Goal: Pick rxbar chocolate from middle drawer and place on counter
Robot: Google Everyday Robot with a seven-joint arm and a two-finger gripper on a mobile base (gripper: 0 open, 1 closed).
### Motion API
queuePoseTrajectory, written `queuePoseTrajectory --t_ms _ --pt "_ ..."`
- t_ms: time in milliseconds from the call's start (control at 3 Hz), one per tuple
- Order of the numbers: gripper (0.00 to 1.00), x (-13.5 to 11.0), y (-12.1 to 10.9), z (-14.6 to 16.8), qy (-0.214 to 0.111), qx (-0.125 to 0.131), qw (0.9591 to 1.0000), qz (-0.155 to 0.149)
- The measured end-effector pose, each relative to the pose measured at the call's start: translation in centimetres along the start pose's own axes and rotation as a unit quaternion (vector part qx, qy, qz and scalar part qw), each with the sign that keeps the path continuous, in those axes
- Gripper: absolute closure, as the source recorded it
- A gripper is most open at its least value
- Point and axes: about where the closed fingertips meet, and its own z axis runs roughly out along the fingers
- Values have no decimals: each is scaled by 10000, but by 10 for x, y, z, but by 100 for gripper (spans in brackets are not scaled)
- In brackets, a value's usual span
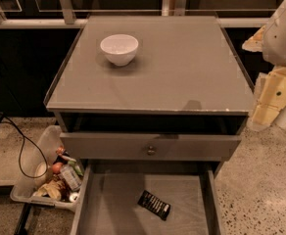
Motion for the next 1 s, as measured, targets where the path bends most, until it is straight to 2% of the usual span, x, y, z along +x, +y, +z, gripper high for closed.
queuePoseTrajectory --t_ms 333,667,1000 --pt "0 0 0 0 -1 -1 10000 0" --pt "0 1 14 26 -221 -235 9994 80" --pt "0 -3 51 61 -703 -506 9962 104"
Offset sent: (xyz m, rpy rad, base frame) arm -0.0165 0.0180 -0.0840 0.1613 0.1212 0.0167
